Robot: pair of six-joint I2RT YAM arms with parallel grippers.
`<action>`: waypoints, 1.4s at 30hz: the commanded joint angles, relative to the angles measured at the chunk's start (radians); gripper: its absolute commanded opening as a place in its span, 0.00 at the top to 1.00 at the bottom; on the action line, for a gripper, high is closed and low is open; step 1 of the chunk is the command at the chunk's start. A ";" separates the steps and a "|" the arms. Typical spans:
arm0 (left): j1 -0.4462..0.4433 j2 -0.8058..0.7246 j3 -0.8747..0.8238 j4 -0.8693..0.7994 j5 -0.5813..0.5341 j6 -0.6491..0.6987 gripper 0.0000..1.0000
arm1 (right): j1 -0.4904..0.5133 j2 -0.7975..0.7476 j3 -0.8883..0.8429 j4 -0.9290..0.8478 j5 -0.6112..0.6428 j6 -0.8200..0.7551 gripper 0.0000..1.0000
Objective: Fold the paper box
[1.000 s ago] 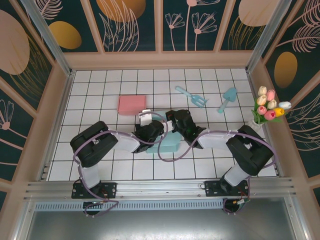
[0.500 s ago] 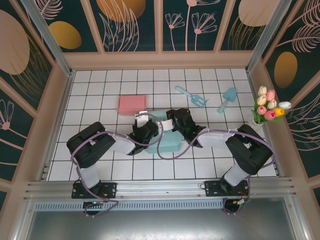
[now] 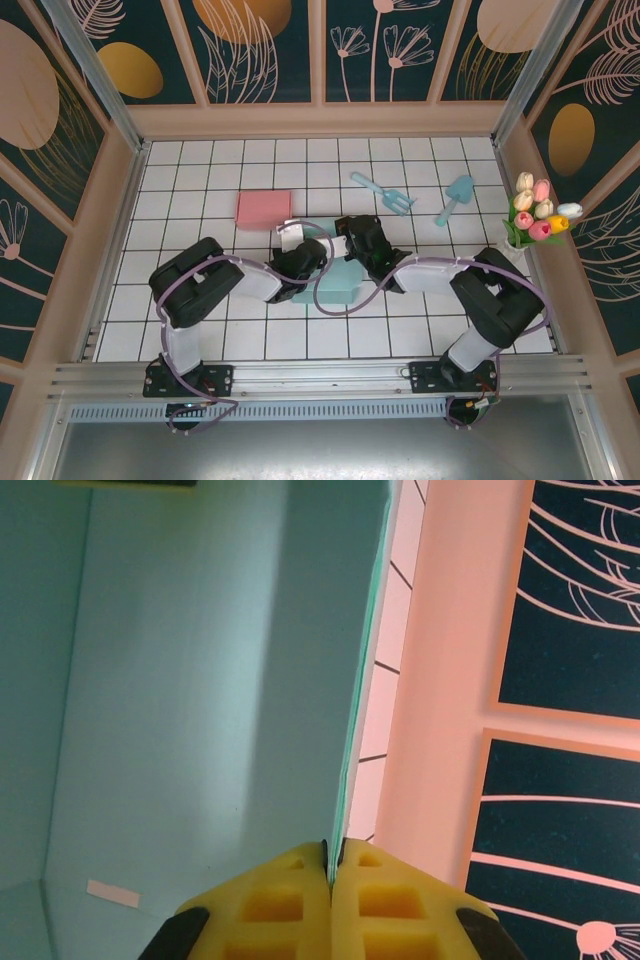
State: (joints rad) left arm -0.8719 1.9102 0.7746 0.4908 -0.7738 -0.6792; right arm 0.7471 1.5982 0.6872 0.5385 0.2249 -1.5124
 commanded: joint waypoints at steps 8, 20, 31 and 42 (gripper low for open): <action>0.075 -0.061 -0.107 -0.065 -0.074 -0.024 0.82 | -0.016 0.028 -0.024 -0.187 0.030 0.031 1.00; 0.070 -0.420 -0.365 0.185 0.249 0.038 0.53 | -0.016 0.039 -0.007 -0.202 0.026 0.046 1.00; 0.068 -0.550 -0.384 0.080 0.230 0.129 0.53 | -0.008 0.036 -0.005 -0.209 0.027 0.053 1.00; 0.063 -0.515 -0.384 0.224 0.434 0.134 0.52 | -0.002 0.014 -0.006 -0.192 0.027 0.054 1.00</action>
State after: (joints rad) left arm -0.8078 1.3785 0.3813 0.6491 -0.4049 -0.5503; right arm 0.7406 1.6150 0.6998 0.4435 0.2283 -1.4559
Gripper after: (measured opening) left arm 0.477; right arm 0.048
